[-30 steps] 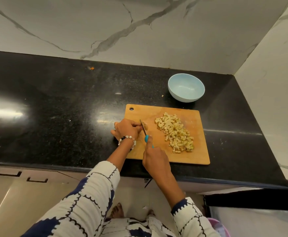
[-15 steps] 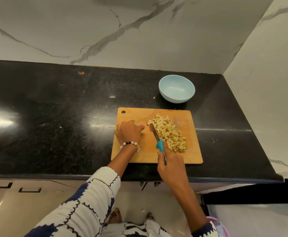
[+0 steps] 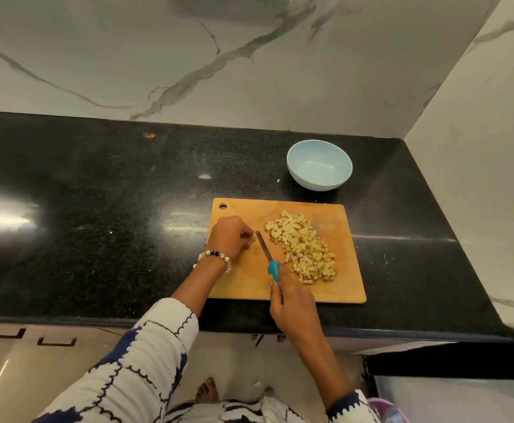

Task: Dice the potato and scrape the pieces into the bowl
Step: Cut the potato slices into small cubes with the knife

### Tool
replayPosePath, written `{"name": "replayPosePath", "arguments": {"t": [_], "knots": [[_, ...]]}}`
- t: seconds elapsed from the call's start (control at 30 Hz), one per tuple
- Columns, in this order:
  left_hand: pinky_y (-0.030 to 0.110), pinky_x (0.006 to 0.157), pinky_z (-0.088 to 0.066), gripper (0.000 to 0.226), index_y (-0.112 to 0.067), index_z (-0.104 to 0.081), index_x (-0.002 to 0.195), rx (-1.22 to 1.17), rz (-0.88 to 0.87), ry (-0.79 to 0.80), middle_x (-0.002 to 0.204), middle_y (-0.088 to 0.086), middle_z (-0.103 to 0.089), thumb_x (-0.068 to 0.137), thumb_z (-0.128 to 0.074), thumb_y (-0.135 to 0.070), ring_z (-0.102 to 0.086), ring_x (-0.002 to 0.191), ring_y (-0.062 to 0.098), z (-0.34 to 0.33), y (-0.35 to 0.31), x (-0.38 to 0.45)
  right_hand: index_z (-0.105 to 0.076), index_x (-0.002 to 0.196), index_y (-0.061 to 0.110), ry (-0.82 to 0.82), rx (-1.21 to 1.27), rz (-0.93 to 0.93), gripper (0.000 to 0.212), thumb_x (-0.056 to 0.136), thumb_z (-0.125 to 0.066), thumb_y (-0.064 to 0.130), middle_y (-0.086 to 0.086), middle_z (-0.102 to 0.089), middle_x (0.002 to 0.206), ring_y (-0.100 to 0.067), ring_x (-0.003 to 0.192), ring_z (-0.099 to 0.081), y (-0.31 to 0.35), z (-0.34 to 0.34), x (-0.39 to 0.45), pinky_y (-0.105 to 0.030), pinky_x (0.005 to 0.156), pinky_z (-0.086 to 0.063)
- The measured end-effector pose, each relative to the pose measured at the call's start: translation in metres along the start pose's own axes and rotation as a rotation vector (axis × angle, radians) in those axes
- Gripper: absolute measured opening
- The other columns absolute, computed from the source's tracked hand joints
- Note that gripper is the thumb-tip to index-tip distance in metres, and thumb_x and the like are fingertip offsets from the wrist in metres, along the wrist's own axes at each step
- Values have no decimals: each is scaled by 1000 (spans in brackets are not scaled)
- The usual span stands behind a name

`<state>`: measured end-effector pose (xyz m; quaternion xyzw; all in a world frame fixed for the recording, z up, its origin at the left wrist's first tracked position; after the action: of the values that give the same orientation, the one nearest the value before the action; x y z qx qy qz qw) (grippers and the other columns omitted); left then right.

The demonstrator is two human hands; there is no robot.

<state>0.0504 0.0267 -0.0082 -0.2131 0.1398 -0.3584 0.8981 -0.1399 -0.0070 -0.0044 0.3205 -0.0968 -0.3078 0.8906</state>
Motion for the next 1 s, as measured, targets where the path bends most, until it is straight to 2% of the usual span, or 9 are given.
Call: {"name": "replayPosePath", "arguments": {"t": [0.07,0.2,0.4,0.57,0.7,0.83,0.9,0.97,1.0], "knots": [[18,84,-44,30,-15,-69,110,5,11,-16,106,3,-69,80,-71,-18,-63,95,16,0,2,-2,-31,146,10,5,-29,9,51,99,-40,26,-11,-63,87,-21,66,-56,2,-7,0,-26,54,-30],[19,82,-45,30,-15,-69,111,-24,24,-47,106,5,-69,82,-70,-21,-63,94,17,-1,4,-4,-27,148,11,31,-18,-11,52,99,-40,25,-1,-51,64,-16,56,-49,5,-14,0,-21,46,-25],[24,82,-48,30,-14,-70,108,-56,54,-64,102,4,-71,80,-71,-25,-63,91,17,-2,0,-2,-23,148,10,32,-14,-30,53,100,-38,25,-3,-54,68,-19,60,-53,12,-17,1,-30,53,-36],[21,80,-47,27,-12,-72,103,-103,73,-64,99,4,-72,78,-74,-23,-65,89,17,0,0,-2,-13,150,9,48,-179,-43,54,101,-29,26,-7,-58,75,-20,62,-49,18,-23,1,-32,55,-33],[19,78,-47,21,-11,-74,98,-112,73,-75,95,3,-73,79,-73,-20,-66,86,15,0,0,-1,-5,150,6,81,-301,-38,56,101,-28,21,-5,-49,73,-20,60,-43,27,-30,13,-28,46,-21],[27,77,-52,21,-10,-74,97,-104,70,-93,90,6,-73,80,-71,-22,-65,82,18,-2,-1,-4,1,150,6,129,-285,-49,59,100,-28,19,-9,-55,79,-21,63,-44,20,-34,5,-33,57,-31],[25,77,-51,24,-10,-74,98,-107,80,-97,92,6,-73,80,-71,-26,-65,84,17,-1,-2,-4,-4,150,5,116,-294,-45,61,99,-34,18,-9,-57,76,-20,58,-42,14,-35,-15,-33,52,-32],[23,77,-49,26,-9,-74,98,-126,84,-97,93,5,-73,79,-71,-28,-65,85,16,-1,-1,-4,-23,147,1,105,-326,-43,61,93,-47,17,-5,-54,61,-16,45,-36,8,-36,-30,-30,42,-28],[23,77,-49,27,-9,-74,98,-130,86,-95,93,5,-73,79,-71,-28,-65,85,16,-1,-1,-5,-26,146,2,70,-340,-34,60,92,-46,19,-4,-53,59,-15,44,-35,6,-37,-32,-30,40,-27]]}}
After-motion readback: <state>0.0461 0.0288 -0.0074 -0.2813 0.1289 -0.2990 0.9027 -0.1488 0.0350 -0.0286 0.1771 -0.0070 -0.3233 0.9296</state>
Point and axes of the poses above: each hand's wrist, its own x-axis towards the middle knuckle, its own z-axis out of the back of the hand, y = z × x, the point moved 1 cm from there along x, towards the middle knuckle
